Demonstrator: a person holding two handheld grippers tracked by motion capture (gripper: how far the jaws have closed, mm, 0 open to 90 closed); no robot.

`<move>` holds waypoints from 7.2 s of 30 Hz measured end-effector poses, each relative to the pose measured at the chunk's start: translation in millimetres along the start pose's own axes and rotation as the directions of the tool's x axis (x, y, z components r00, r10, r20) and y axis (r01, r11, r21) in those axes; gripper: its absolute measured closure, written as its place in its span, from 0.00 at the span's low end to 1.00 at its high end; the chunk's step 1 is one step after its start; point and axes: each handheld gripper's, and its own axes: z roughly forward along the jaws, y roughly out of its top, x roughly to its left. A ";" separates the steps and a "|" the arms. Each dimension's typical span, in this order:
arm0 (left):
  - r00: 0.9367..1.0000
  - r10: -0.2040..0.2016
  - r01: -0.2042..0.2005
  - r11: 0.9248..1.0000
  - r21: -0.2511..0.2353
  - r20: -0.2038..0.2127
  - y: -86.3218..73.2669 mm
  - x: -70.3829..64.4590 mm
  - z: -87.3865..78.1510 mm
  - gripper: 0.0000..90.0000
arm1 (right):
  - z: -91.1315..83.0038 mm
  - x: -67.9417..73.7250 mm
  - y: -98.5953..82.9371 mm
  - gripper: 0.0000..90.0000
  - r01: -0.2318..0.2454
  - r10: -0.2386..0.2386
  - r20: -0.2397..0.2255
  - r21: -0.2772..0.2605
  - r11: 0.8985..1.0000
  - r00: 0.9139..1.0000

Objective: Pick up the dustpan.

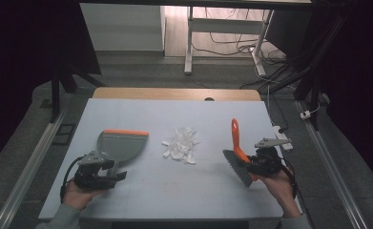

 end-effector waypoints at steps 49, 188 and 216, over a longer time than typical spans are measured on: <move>0.950 -0.251 0.279 0.951 0.136 -0.187 16.4 13.4 -5.4 0.19 | 1.1 -1.7 0.7 0.78 0.010 -0.010 -0.005 -0.002 1.000 1.000; 0.986 0.021 -0.030 0.998 0.056 0.163 5.3 11.9 -32.2 0.68 | 13.3 6.2 24.4 0.78 0.019 -0.017 0.031 -0.069 0.997 0.999; 0.966 0.074 -0.131 0.966 0.224 0.247 -4.0 -1.6 0.5 0.68 | 35.2 11.5 47.8 0.78 0.041 -0.039 0.021 -0.078 0.996 0.999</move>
